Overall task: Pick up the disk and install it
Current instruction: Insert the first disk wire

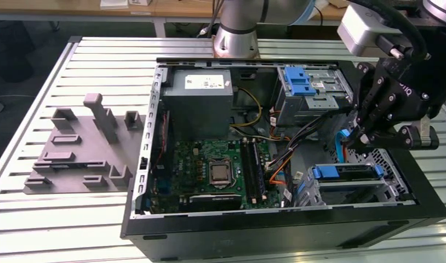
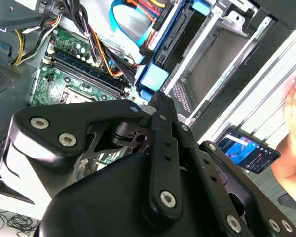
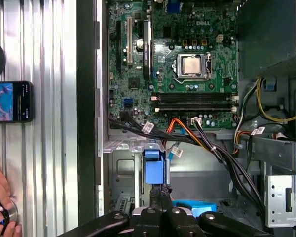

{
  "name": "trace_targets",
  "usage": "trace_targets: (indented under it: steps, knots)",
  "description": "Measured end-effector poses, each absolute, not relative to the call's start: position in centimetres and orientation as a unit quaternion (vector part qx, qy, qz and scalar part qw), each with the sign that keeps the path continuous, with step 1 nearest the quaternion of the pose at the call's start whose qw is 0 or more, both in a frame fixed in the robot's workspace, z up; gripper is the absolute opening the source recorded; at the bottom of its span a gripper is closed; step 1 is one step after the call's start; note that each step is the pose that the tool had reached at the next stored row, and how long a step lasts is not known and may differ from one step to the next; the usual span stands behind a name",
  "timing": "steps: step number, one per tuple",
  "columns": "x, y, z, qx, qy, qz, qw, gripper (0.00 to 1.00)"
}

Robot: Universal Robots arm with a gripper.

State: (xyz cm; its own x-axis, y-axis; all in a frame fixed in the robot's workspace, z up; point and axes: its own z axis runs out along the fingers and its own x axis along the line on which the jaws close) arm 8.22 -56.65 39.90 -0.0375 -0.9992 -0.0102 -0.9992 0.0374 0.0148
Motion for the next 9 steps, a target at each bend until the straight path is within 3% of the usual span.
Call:
trace_targets:
  steps: [9]
  knots:
    - [10.0,-56.1,39.5,0.694,-0.72,-0.009,0.001,0.11]
